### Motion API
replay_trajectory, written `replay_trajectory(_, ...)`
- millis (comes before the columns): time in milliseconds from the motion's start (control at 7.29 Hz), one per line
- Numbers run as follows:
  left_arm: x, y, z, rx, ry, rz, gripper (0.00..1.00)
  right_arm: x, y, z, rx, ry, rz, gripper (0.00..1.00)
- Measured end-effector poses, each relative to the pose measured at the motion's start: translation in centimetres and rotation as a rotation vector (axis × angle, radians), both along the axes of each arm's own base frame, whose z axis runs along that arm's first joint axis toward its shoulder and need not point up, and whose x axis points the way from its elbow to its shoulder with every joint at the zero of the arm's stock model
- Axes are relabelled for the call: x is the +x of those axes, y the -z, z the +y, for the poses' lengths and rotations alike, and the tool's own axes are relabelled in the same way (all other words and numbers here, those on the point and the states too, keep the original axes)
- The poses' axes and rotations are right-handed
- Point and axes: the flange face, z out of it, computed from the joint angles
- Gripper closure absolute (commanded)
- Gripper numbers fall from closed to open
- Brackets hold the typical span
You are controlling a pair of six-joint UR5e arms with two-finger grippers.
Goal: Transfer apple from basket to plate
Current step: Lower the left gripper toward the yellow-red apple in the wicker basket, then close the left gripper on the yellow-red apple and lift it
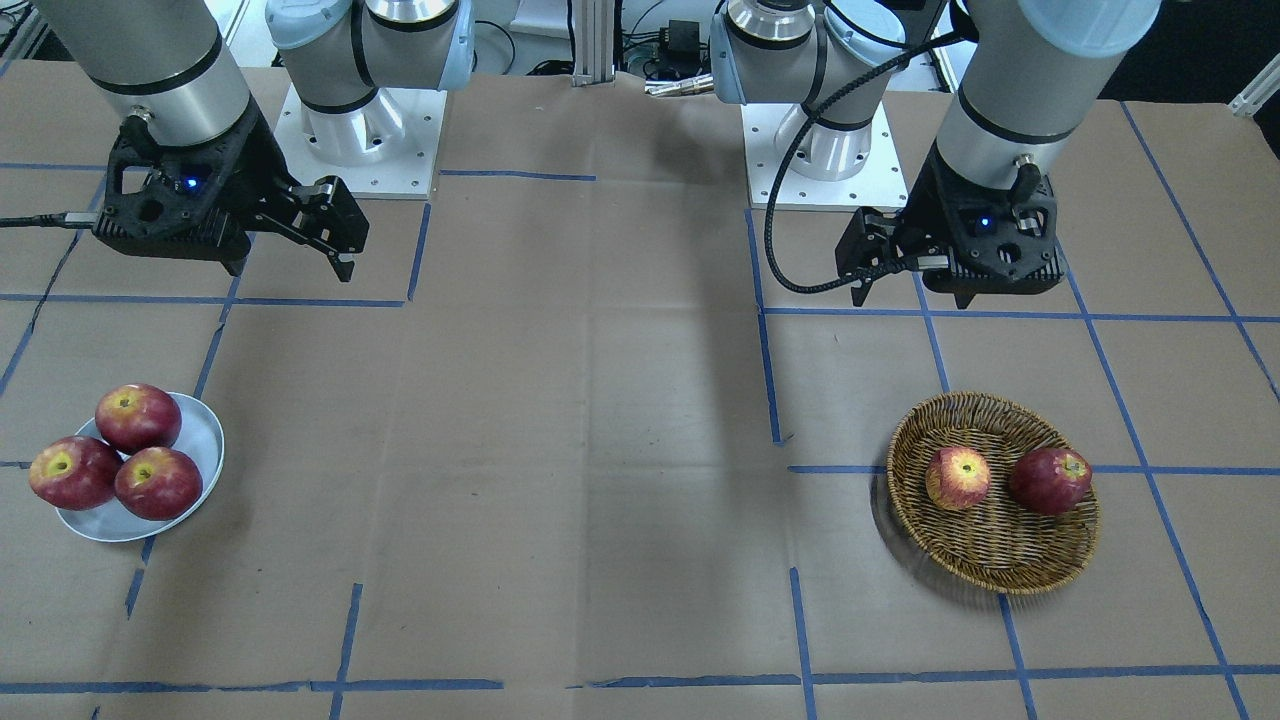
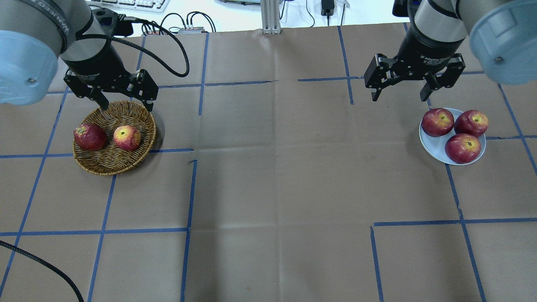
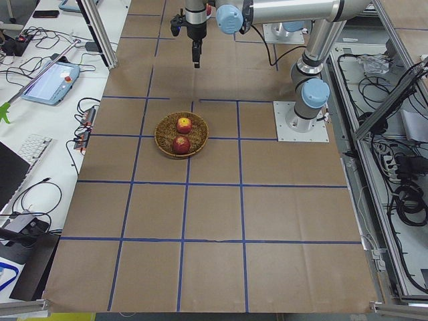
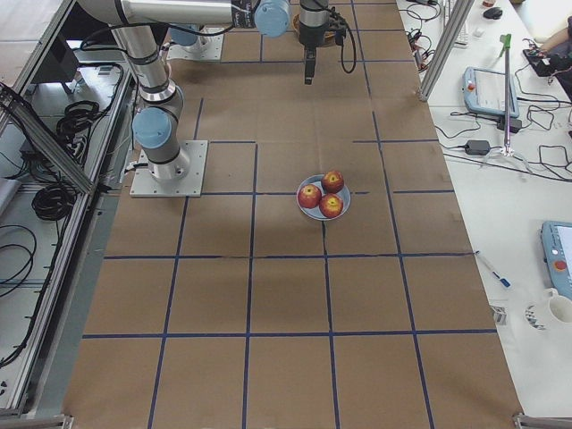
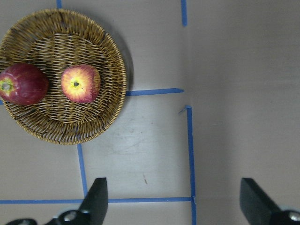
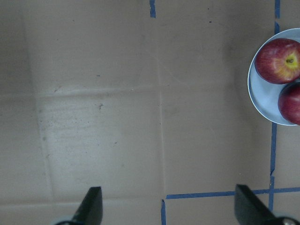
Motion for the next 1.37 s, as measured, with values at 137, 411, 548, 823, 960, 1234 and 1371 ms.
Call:
replay_trajectory(137, 2.4, 1.9, -1.4, 0.032, -0.006, -0.006, 0.04, 0.0, 0.0, 0.0, -0.001, 0.0, 0.0, 0.0)
replay_trajectory(411, 8.2, 6.7, -4.9, 0.079, 0.077, 0.008, 0.04, 0.0, -0.1, 0.0, -0.002, 0.0, 0.0, 0.0)
replay_trajectory(548, 10.2, 9.6, -6.6, 0.086, 0.125, 0.013, 0.04, 0.0, 0.0, 0.0, -0.001, 0.0, 0.0, 0.0)
replay_trajectory(823, 12.9, 15.8, -9.3, 0.092, 0.177, 0.03, 0.09, 0.0, 0.0, 0.0, -0.001, 0.0, 0.0, 0.0)
replay_trajectory(960, 13.9, 18.6, -9.9, 0.068, 0.201, 0.041, 0.09, 0.0, 0.0, 0.0, -0.001, 0.0, 0.0, 0.0)
replay_trajectory(1234, 14.4, 21.5, -9.9, 0.017, 0.236, 0.04, 0.08, 0.0, 0.0, 0.0, -0.001, -0.001, 0.0, 0.0)
replay_trajectory(1371, 14.3, 22.2, -9.7, 0.011, 0.239, 0.05, 0.07, 0.0, 0.0, 0.0, -0.001, -0.001, 0.0, 0.0)
